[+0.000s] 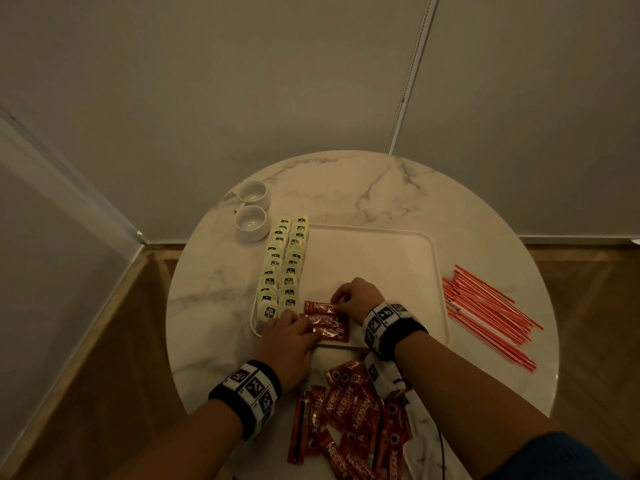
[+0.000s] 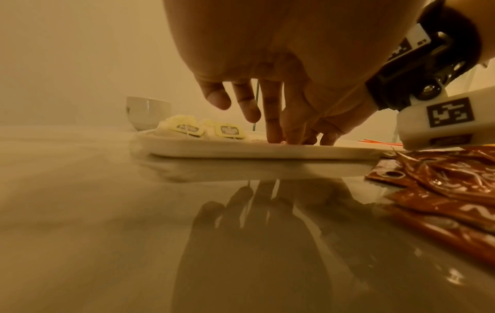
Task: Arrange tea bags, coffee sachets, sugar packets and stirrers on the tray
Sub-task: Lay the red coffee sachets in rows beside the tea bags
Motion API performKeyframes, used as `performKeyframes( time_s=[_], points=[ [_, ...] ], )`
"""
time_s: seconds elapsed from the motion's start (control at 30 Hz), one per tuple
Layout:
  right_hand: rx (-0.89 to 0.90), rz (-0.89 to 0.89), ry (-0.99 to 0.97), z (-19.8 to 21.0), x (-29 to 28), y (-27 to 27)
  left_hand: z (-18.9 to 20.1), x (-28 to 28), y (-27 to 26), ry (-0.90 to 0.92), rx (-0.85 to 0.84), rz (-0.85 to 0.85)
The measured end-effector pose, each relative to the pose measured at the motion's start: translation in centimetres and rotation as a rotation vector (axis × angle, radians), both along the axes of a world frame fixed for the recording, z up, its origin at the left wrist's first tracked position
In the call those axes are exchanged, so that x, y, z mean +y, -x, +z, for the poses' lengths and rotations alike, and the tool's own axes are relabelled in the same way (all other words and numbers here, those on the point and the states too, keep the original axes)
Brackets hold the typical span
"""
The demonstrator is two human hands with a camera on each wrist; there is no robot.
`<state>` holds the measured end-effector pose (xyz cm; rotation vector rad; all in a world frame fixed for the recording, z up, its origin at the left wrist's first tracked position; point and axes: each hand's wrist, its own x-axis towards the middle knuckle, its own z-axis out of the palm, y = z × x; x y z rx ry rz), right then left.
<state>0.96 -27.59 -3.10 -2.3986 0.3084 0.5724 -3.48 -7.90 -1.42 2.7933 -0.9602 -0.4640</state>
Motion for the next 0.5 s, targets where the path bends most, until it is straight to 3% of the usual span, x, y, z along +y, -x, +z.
performKeyframes(
  time_s=[0.5],
  points=[
    [0.005, 0.015, -0.002, 0.01, 0.44, -0.43, -0.91, 0.43, -0.08, -0.033, 0.027, -0.022]
  ],
)
